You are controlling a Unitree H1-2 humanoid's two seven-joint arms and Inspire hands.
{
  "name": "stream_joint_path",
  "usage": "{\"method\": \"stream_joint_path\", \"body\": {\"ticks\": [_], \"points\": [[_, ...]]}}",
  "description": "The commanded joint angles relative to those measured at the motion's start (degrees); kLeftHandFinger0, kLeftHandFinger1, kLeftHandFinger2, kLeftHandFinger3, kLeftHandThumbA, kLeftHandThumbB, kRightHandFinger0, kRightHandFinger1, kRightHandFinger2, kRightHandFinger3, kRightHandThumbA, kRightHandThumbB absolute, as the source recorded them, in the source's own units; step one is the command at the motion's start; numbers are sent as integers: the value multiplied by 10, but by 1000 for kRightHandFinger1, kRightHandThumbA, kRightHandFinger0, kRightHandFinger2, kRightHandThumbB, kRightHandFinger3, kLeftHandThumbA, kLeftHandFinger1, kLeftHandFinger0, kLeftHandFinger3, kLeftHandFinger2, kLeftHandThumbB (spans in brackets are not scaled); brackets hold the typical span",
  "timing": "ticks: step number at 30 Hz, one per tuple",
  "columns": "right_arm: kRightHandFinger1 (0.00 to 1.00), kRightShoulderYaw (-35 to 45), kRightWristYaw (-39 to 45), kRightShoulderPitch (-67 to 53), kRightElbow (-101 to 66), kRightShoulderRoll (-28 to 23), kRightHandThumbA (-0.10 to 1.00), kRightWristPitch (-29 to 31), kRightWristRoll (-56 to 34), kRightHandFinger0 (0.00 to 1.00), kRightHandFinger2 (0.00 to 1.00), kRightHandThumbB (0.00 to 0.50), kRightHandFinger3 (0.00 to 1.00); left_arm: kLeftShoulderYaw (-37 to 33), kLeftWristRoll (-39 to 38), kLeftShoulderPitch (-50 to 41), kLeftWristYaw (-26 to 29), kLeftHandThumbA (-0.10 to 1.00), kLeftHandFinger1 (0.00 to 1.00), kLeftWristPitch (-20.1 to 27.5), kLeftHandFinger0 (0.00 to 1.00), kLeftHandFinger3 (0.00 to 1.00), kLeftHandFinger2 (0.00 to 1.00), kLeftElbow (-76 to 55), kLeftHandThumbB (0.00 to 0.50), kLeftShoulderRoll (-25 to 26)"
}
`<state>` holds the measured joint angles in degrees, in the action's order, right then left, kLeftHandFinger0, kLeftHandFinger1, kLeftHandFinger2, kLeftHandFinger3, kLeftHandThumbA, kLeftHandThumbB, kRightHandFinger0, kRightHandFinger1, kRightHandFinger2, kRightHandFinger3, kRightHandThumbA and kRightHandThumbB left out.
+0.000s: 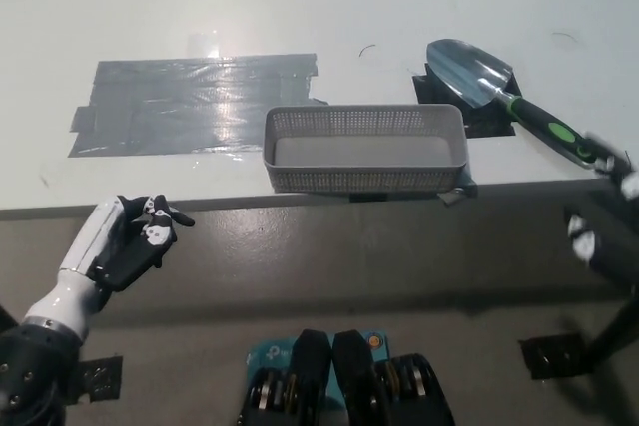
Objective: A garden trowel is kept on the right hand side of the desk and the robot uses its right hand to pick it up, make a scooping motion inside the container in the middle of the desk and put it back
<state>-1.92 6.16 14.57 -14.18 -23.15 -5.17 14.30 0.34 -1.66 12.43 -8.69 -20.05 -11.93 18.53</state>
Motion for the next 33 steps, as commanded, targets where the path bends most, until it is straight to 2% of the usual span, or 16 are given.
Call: {"method": "stream_joint_path", "body": {"ticks": [1, 2, 3, 5, 6, 7, 9, 11, 12, 20, 21, 23, 28, 33], "points": [[1000, -3, -9, 76, -15, -22, 470, -3, 83, 1000, 1000, 312, 1000, -5, 9, 2, -10, 53, 161, 0, 0, 667, 463, -22, 500, 9], [1000, -5, -11, 88, -11, -25, 484, 2, 93, 1000, 1000, 308, 1000, -5, 8, 2, -11, 53, 161, -2, 0, 664, 461, -21, 500, 9], [1000, -14, -1, 115, -15, -37, 581, -24, 134, 1000, 1000, 327, 1000, -12, 9, 5, -17, 57, 161, -5, 0, 660, 462, -19, 500, 10], [1000, -25, -9, 135, -9, -41, 652, -30, 183, 1000, 1000, 363, 1000, -14, 9, 4, -20, 87, 169, -8, 4, 669, 469, -19, 500, 11], [1000, -27, -11, 138, -7, -42, 661, -31, 193, 1000, 1000, 363, 1000, -14, 9, 5, -20, 88, 170, -8, 6, 670, 469, -19, 500, 11], [1000, -48, -11, 164, 13, -49, 869, -52, 257, 1000, 1000, 434, 1000, -17, 12, 5, -22, 65, 165, -7, 1, 673, 463, -22, 500, 12], [1000, -60, -9, 189, 42, -49, 1000, -75, 284, 1000, 1000, 499, 1000, -20, 15, 5, -23, 53, 156, -7, 0, 682, 442, -23, 500, 14], [1000, -66, -7, 203, 62, -47, 1000, -89, 290, 1000, 1000, 500, 1000, -21, 15, 4, -24, 38, 154, -4, 0, 683, 433, -22, 500, 16], [1000, -81, 8, 231, 102, -44, 1000, -113, 296, 1000, 1000, 500, 1000, -23, 15, 4, -27, 37, 168, -9, 0, 682, 437, -25, 500, 18], [1000, -115, -38, 288, 279, -23, 1000, -129, 304, 1000, 1000, 500, 1000, -24, 8, 3, -31, 64, 151, -7, 0, 658, 415, -30, 500, 15], [1000, -121, -40, 301, 323, -19, 1000, -141, 305, 1000, 1000, 500, 1000, -27, 12, 1, -33, 75, 133, 8, 0, 630, 404, -26, 500, 17], [1000, -123, -38, 308, 345, -17, 1000, -154, 304, 1000, 1000, 500, 1000, -27, 10, -3, -35, 141, 119, 6, 0, 603, 376, -28, 500, 17], [1000, -115, -55, 351, 435, -15, 1000, -160, 287, 1000, 1000, 500, 1000, -26, 4, 1, -44, 156, 51, 8, 0, 536, 302, -26, 500, 20], [1000, -109, -52, 355, 444, -8, 988, -172, 275, 1000, 1000, 500, 1000, -32, 8, 6, -54, 210, 80, 9, 0, 506, 300, -24, 500, 24]]}}
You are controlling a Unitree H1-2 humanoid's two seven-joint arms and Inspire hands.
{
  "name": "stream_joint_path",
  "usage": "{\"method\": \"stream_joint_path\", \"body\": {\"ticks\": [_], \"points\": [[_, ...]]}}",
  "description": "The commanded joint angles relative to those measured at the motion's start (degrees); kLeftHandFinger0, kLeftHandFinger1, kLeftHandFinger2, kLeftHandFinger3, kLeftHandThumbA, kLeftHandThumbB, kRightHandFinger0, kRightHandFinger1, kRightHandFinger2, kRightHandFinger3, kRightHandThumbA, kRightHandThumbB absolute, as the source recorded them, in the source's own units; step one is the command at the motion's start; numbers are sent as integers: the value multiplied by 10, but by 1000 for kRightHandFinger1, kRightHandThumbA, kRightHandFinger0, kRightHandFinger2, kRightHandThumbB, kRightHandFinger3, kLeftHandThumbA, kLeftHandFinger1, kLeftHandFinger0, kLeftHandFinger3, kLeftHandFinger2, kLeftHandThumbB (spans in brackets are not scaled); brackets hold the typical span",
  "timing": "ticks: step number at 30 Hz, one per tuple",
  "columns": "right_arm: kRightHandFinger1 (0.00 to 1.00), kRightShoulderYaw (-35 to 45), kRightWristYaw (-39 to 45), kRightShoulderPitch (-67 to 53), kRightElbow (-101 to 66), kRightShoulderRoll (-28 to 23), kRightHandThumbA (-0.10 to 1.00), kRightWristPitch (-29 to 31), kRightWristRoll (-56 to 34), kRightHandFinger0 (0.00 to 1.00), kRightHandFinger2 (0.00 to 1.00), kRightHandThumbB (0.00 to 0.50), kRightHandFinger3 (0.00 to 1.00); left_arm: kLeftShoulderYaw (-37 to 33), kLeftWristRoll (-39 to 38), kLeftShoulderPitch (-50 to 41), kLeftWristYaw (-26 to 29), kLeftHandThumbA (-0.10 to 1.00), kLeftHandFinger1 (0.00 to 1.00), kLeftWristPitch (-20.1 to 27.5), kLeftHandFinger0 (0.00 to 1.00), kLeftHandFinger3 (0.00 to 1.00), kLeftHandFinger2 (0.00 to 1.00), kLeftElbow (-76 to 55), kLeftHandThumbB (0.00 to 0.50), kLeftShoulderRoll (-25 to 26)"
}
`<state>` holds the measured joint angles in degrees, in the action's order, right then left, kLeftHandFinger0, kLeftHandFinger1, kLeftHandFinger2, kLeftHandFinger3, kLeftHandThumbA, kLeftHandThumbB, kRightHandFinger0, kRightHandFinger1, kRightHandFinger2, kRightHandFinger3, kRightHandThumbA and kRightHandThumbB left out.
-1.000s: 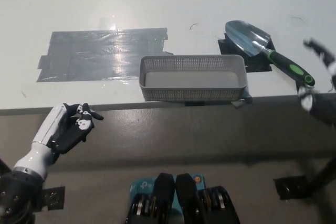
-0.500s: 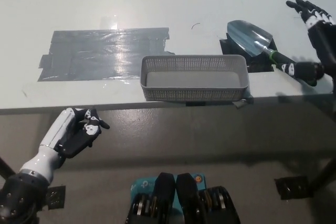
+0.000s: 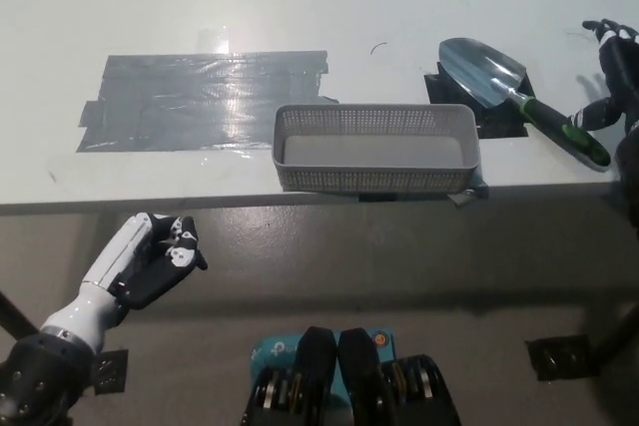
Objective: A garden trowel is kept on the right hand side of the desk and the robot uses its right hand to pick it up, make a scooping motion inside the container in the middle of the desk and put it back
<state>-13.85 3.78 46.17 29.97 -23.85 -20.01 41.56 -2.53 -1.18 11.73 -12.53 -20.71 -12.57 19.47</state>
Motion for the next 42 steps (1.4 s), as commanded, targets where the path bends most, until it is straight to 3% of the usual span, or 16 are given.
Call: {"method": "stream_joint_path", "body": {"ticks": [1, 3, 6, 11, 13, 14, 16, 17, 19, 22, 27, 33, 42], "points": [[1000, 11, -29, 36, 2, 2, 975, -22, 0, 1000, 1000, 500, 1000, -4, 4, 13, -17, 242, 78, 14, 0, 503, 294, -18, 500, 15], [1000, 11, -31, 31, 2, 11, 949, -15, -8, 1000, 1000, 500, 1000, -8, 5, 14, -21, 272, 42, 17, 0, 487, 261, -18, 500, 18], [1000, 3, -32, 16, -17, 17, 910, 2, -8, 1000, 1000, 500, 1000, -10, 2, 11, -28, 174, 54, 26, 0, 444, 269, -14, 500, 21], [1000, 5, -17, 12, -22, 14, 870, 0, -15, 1000, 1000, 500, 1000, -9, -6, 6, -32, 145, 52, 31, 0, 386, 272, -15, 500, 15], [1000, 9, -6, 8, -23, 10, 799, 3, -26, 1000, 1000, 500, 1000, -11, -2, 3, -33, 85, 66, 29, 0, 392, 299, -16, 500, 17], [1000, 11, -4, 5, -24, 7, 755, 7, -32, 1000, 1000, 496, 1000, -12, -3, 2, -36, -26, 67, 32, 0, 376, 313, -17, 500, 18], [1000, 13, 0, 1, -27, 5, 718, 7, -37, 1000, 1000, 475, 1000, -14, -2, 0, -39, -99, 72, 37, 0, 358, 319, -17, 500, 18], [1000, 13, 1, 1, -29, 4, 718, 6, -37, 1000, 1000, 476, 1000, -14, -2, -1, -38, -100, 72, 38, 0, 357, 319, -17, 500, 16], [1000, 14, -2, 4, -15, -2, 674, 20, -44, 1000, 1000, 411, 1000, -17, 0, 1, -43, -100, 69, 43, 0, 296, 300, -14, 500, 18], [1000, 7, -5, 10, 6, -11, 644, 26, -41, 1000, 1000, 405, 1000, -17, -3, -1, -44, -100, 65, 38, 0, 280, 287, -16, 500, 18], [1000, 10, -3, 18, 47, -25, 608, 26, -49, 1000, 1000, 431, 1000, -24, 7, 4, -48, -100, 30, 56, 0, 249, 255, -9, 500, 20], [1000, -4, -1, 23, 67, -4, 635, 20, -51, 1000, 1000, 464, 1000, -34, 18, 7, -50, -100, 32, 67, 0, 241, 258, -6, 500, 24], [1000, -23, -11, 30, 64, 11, 621, 30, -49, 1000, 1000, 464, 1000, -40, 15, 7, -57, -100, 57, 69, 0, 251, 280, 2, 500, 20]]}}
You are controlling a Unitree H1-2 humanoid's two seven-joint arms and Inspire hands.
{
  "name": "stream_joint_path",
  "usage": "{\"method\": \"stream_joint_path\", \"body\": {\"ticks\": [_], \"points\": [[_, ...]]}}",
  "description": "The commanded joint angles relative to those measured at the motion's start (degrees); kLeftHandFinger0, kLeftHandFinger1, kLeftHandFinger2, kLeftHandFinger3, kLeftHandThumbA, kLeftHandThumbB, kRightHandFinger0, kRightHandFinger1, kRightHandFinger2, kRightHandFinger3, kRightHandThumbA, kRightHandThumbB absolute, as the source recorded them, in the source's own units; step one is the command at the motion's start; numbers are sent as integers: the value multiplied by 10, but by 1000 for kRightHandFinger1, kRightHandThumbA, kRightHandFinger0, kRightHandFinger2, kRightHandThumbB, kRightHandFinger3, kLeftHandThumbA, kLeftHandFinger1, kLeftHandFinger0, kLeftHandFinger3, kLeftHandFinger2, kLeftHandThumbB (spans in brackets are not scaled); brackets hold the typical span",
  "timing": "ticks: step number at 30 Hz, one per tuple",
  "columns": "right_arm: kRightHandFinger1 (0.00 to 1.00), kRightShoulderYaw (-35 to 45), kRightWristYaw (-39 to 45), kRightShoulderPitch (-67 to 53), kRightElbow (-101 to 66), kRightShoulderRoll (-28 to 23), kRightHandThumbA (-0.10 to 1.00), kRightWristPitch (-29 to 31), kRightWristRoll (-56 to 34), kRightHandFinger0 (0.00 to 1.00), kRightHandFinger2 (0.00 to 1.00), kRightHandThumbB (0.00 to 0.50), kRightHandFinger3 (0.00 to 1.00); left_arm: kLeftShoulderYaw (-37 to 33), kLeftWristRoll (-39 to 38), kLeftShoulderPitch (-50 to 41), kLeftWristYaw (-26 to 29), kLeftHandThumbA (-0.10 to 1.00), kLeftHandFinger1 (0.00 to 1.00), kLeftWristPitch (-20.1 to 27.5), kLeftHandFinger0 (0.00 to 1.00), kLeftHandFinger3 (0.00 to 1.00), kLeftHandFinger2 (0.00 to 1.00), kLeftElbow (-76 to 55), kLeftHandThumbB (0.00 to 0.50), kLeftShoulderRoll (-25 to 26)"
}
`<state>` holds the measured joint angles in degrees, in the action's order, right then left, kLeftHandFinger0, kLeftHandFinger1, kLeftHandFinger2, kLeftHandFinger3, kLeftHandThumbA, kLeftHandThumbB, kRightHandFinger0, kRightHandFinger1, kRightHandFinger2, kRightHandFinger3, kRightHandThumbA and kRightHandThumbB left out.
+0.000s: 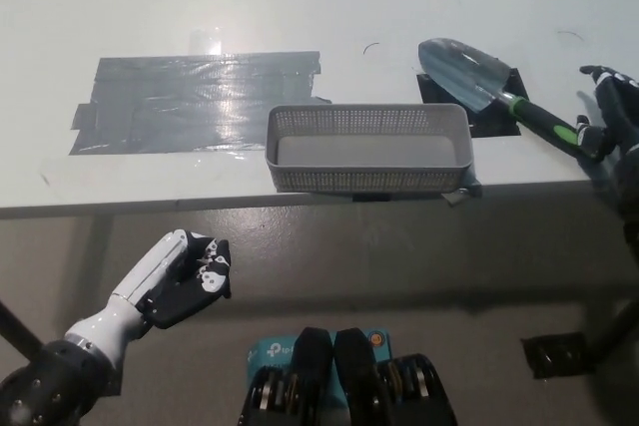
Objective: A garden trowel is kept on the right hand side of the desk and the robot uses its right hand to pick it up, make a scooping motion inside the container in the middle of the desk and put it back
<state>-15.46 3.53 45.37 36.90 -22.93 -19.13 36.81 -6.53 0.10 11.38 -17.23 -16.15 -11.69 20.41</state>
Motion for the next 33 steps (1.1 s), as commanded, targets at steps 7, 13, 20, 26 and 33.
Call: {"method": "stream_joint_path", "body": {"ticks": [7, 13, 20, 26, 33], "points": [[1000, -11, -6, 56, -28, -16, 591, 30, 3, 1000, 1000, 399, 1000, 2, -3, 0, -14, -100, 61, 38, 0, 220, 271, -3, 500, 8], [1000, -29, 10, 94, -33, -47, 551, 43, 17, 1000, 1000, 349, 1000, 7, -7, -11, -15, -100, 80, 32, 0, 237, 283, -11, 500, 8], [1000, -42, 24, 122, -49, -69, 490, 47, 22, 1000, 1000, 305, 1000, 3, -3, -9, -19, -100, 103, 38, 0, 237, 288, -6, 500, 10], [1000, -47, 34, 111, -66, -67, 413, 31, 24, 1000, 1000, 246, 1000, 0, -5, -5, -22, -100, 104, 34, 0, 254, 296, -6, 500, 9], [1000, -47, 43, 92, -60, -25, 337, -4, 15, 1000, 1000, 319, 1000, -3, -1, -2, -28, -100, 159, 19, 6, 282, 340, -12, 500, 11]]}}
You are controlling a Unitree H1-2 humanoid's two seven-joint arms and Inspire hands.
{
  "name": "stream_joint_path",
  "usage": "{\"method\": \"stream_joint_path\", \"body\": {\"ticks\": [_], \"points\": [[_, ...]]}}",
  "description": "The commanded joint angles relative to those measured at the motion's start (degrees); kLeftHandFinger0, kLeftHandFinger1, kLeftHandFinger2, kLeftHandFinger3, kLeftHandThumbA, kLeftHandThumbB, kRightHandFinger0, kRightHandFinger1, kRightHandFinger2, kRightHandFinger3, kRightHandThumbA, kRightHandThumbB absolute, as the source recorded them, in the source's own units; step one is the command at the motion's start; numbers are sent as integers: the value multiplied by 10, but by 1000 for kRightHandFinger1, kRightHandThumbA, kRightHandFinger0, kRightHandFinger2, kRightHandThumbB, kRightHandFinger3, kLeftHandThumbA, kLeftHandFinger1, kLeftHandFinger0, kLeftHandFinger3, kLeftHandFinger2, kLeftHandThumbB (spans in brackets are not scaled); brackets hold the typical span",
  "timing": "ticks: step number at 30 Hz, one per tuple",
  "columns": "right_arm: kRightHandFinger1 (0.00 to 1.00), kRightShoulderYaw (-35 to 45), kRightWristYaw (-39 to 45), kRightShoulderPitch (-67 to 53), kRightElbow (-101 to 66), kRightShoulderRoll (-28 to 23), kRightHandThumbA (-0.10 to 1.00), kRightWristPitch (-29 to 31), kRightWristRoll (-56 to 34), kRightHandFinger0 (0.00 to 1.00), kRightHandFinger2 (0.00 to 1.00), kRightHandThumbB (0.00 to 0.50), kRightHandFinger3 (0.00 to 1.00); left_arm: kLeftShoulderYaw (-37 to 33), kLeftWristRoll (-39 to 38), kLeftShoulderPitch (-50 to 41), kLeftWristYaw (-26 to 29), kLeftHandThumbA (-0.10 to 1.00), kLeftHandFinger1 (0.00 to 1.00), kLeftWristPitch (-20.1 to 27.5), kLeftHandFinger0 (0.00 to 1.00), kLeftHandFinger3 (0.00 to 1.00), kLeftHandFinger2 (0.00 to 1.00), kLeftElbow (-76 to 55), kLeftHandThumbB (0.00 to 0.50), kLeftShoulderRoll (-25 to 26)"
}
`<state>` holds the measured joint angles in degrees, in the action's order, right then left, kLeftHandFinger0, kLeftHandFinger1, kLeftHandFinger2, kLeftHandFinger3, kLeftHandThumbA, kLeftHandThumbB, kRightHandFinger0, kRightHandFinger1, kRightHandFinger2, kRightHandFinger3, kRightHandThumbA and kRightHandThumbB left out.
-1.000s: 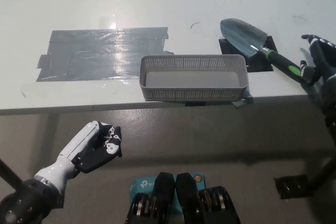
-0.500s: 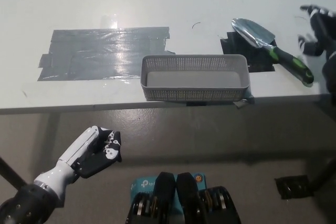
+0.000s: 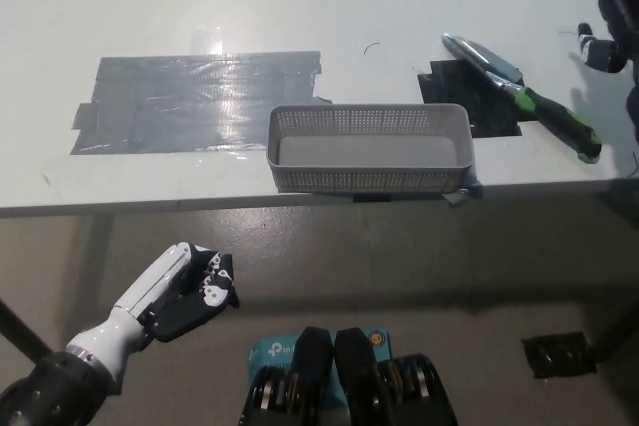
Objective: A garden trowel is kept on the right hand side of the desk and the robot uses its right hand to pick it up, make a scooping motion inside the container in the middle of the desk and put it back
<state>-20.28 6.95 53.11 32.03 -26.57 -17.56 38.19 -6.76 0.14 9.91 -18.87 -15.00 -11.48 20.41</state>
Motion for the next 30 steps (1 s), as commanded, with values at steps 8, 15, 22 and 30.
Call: {"method": "stream_joint_path", "body": {"ticks": [8, 15, 22, 30], "points": [[1000, -21, 15, -2, 9, 42, 554, -57, 22, 1000, 1000, 446, 1000, -4, 0, 17, -17, -100, 165, 10, 8, 279, 334, -8, 500, 12], [1000, -31, 44, -6, 14, 47, 921, -94, 38, 1000, 1000, 500, 1000, 0, -4, 18, -20, -100, 186, 11, 24, 280, 349, -6, 500, 12], [1000, -28, 22, -4, 68, 35, 955, -94, 42, 1000, 1000, 500, 1000, -2, -3, 21, -25, -100, 189, 3, 29, 266, 328, -12, 500, 16], [1000, -24, -10, 24, 159, 36, 889, -77, 24, 1000, 1000, 500, 1000, -4, -5, 27, -31, -100, 185, 1, 19, 257, 315, -7, 500, 19]]}}
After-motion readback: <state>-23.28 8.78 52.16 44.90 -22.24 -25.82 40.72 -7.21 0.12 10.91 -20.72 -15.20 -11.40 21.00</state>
